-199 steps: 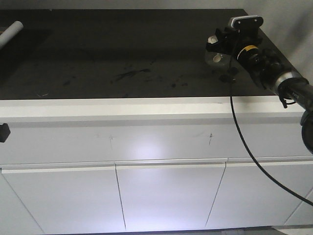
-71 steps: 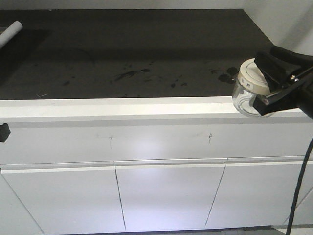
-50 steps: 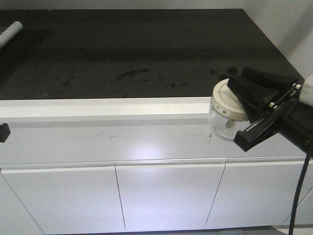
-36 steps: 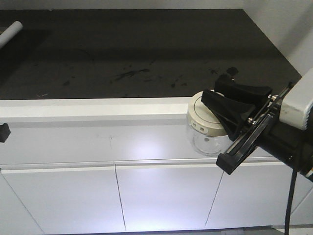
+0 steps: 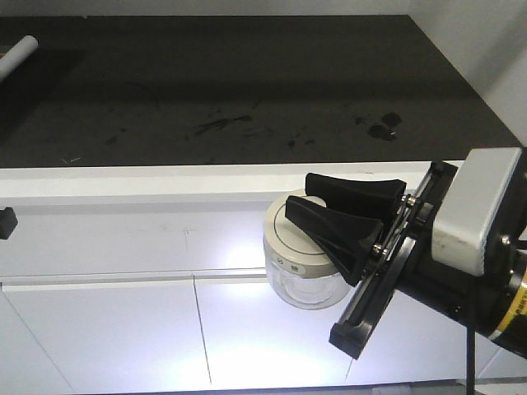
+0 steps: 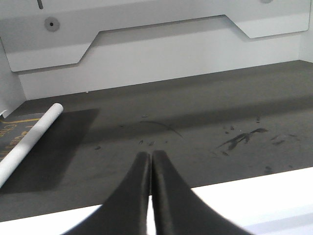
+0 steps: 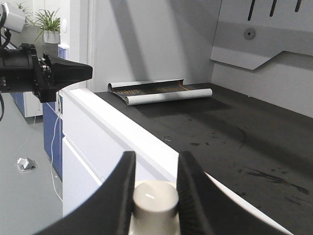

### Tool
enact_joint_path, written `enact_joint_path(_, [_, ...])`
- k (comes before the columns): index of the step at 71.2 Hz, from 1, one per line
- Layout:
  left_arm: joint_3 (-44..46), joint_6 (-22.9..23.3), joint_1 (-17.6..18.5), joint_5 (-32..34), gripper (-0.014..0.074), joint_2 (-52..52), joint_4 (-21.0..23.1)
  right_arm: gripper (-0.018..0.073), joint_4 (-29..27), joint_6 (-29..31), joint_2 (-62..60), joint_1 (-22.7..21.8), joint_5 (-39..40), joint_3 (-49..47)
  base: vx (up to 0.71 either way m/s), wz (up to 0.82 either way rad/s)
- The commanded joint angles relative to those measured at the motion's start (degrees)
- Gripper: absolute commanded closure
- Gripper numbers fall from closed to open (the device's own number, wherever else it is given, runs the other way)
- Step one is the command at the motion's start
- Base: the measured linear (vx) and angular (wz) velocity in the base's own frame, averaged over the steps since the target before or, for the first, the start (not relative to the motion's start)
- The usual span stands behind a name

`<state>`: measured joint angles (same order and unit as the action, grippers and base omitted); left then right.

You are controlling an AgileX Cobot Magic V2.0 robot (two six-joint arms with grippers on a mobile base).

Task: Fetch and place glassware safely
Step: 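Pull the held jar with the right gripper toward the robot, off the bench, then hold the jar in the right gripper while the base turns away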

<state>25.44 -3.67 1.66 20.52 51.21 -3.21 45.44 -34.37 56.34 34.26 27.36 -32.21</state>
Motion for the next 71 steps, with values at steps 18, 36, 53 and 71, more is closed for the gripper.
enact_joint_path(18, [1.49, 0.16, 0.36, 4.03, 0.0603, -0.71, 0.29, 0.0563, -1.44, 0.04, -0.93, 0.11, 3.8, -1.73, 0.0, 0.0])
enact_joint_path(36, [1.49, 0.16, 0.36, 4.03, 0.0603, -0.71, 0.29, 0.0563, -1.44, 0.04, -0.93, 0.11, 3.8, -1.73, 0.0, 0.0])
enact_joint_path(53, [1.49, 0.16, 0.36, 4.03, 0.0603, -0.71, 0.29, 0.0563, -1.44, 0.04, -0.93, 0.11, 3.8, -1.73, 0.0, 0.0])
enact_joint_path(71, [1.49, 0.16, 0.36, 4.03, 0.0603, -0.71, 0.29, 0.0563, -1.44, 0.04, -0.93, 0.11, 3.8, -1.73, 0.0, 0.15])
